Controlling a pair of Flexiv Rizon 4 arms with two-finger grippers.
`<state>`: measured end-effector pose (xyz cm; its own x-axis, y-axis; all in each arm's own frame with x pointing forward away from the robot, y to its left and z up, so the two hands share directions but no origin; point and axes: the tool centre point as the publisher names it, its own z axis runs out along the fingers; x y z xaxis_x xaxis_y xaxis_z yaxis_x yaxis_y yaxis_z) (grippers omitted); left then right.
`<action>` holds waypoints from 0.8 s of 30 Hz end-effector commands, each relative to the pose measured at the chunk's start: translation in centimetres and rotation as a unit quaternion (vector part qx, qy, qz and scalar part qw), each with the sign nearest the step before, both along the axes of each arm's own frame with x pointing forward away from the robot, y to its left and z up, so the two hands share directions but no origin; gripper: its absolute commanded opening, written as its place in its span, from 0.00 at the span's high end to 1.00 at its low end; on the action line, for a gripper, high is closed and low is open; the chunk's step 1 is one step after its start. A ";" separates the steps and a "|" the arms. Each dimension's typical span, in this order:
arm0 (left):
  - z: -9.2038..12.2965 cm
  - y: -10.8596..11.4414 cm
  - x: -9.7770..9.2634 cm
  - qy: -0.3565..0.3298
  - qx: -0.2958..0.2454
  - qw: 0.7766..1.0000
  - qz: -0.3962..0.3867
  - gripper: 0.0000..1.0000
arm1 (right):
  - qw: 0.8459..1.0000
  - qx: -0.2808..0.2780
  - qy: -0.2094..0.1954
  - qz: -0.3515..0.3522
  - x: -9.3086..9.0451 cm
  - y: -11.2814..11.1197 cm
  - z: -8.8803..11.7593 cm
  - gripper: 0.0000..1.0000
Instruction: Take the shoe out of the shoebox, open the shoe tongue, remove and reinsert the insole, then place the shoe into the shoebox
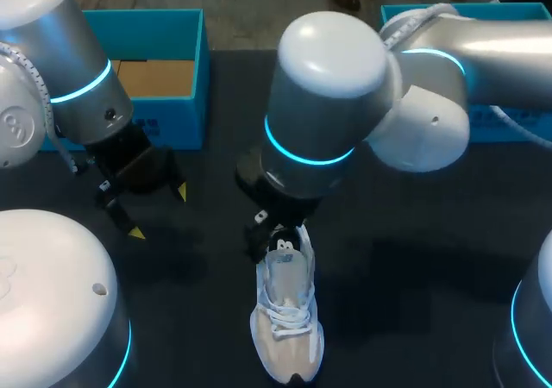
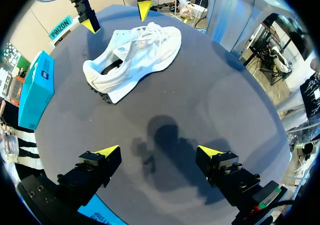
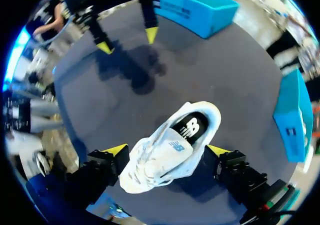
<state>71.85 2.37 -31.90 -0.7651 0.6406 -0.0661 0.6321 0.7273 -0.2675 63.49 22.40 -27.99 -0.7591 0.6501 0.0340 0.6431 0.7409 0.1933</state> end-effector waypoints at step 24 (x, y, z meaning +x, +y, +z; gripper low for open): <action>0.0 0.0 0.0 0.000 0.001 1.000 0.000 0.00 | 0.954 -0.014 -0.036 0.298 5.0 1.1 -1.5 0.00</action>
